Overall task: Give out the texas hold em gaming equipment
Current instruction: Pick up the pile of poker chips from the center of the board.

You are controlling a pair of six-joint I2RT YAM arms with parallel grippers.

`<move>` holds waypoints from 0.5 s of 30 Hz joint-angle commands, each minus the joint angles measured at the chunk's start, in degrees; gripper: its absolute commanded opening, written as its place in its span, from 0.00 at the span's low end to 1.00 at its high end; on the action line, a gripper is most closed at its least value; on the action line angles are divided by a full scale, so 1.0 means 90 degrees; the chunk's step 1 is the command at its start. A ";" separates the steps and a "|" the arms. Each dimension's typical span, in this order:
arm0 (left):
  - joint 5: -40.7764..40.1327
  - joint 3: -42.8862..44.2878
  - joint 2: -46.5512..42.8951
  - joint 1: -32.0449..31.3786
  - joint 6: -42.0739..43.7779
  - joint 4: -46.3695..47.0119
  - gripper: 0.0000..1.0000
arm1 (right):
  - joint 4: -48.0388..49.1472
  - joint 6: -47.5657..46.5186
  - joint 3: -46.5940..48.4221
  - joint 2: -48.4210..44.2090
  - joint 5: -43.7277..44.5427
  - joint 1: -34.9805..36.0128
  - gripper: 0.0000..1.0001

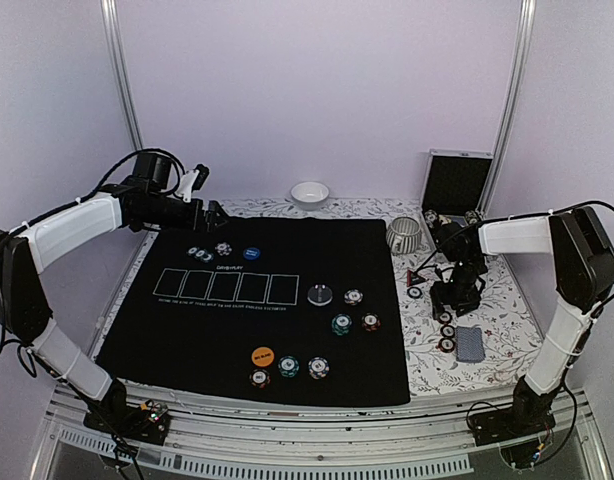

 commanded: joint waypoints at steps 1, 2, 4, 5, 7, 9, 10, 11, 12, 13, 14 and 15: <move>-0.0002 -0.0064 -0.0072 0.0067 -0.0003 0.0089 0.98 | -0.0213 0.0107 -0.0203 0.0159 0.0237 0.0126 0.60; -0.0006 -0.0064 -0.0067 0.0068 -0.0007 0.0086 0.98 | -0.0216 0.0108 -0.0202 0.0199 0.0225 0.0156 0.58; -0.0001 -0.0059 -0.0079 0.0071 -0.0004 0.0091 0.98 | -0.0195 0.0090 -0.0196 0.0239 0.0192 0.0223 0.50; -0.0004 -0.0066 -0.0081 0.0074 -0.0003 0.0089 0.98 | -0.0186 0.0097 -0.0174 0.0253 0.0183 0.0243 0.47; -0.0010 -0.0066 -0.0081 0.0076 -0.0003 0.0091 0.98 | -0.0167 0.0112 -0.0133 0.0259 0.0167 0.0263 0.40; -0.0016 -0.0069 -0.0084 0.0081 -0.0003 0.0091 0.98 | -0.0155 0.0123 -0.0064 0.0230 0.0152 0.0280 0.36; -0.0016 -0.0067 -0.0083 0.0084 -0.0003 0.0091 0.98 | -0.0171 0.0137 -0.0027 0.0211 0.0159 0.0282 0.35; -0.0014 -0.0063 -0.0091 0.0080 -0.0003 0.0091 0.98 | -0.0185 0.0139 0.0013 0.0174 0.0181 0.0285 0.33; -0.0014 -0.0064 -0.0094 0.0086 -0.0003 0.0081 0.98 | -0.0214 0.0147 0.0061 0.0142 0.0217 0.0292 0.32; -0.0011 -0.0070 -0.0100 0.0085 -0.0003 0.0090 0.98 | -0.0244 0.0148 0.0114 0.0095 0.0249 0.0293 0.31; -0.0007 -0.0065 -0.0097 0.0090 -0.0003 0.0091 0.98 | -0.0282 0.0148 0.0194 0.0048 0.0304 0.0301 0.30; -0.0003 -0.0063 -0.0092 0.0093 -0.0003 0.0091 0.98 | -0.0327 0.0148 0.0259 -0.0011 0.0344 0.0309 0.30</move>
